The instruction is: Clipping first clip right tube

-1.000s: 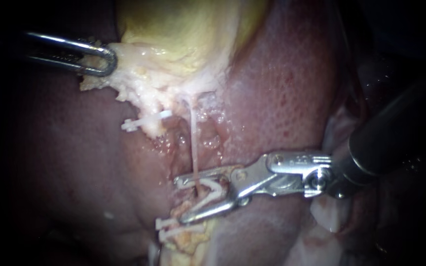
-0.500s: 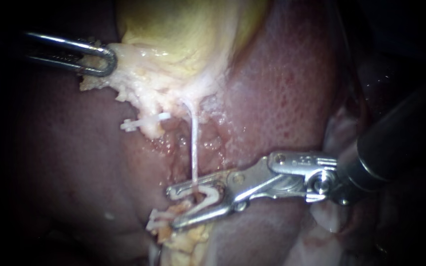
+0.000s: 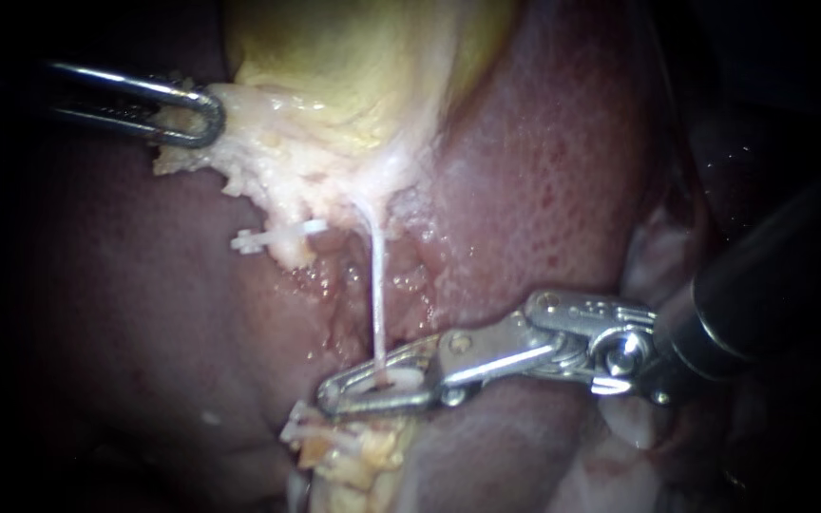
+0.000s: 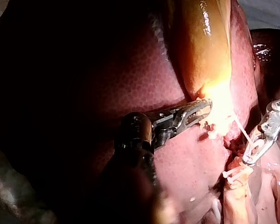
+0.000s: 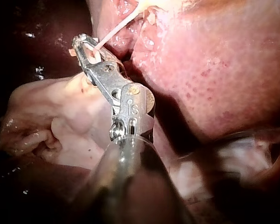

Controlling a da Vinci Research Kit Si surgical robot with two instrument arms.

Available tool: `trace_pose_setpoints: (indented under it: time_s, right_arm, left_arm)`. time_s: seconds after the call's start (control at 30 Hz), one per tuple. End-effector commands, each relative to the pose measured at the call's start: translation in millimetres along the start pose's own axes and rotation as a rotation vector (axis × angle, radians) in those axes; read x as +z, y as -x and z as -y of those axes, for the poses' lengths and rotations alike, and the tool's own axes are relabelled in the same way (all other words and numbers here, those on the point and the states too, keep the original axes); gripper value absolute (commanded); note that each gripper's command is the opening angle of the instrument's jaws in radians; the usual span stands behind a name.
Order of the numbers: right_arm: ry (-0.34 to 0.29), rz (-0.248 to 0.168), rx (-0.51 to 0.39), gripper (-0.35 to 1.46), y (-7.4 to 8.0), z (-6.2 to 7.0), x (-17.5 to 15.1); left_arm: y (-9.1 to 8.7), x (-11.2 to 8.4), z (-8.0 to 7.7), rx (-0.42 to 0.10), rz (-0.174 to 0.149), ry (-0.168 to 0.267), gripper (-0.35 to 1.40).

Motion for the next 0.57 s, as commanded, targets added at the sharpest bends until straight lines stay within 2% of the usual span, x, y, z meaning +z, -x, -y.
trace_pose_setpoints:
  time_s: [0.03, 0.57]
  right_arm:
    - [0.002, 0.004, -0.001, -0.35, 0.1, -0.1, -0.1]
    - [0.002, 0.012, 0.014, -0.35, 0.7, -0.3, -0.4]
  left_arm:
    - [0.0, 0.0, 0.0, 0.0, 0.0, 0.0, -0.35]
    - [0.0, 0.0, 0.1, 0.0, 0.0, 0.0, -0.35]
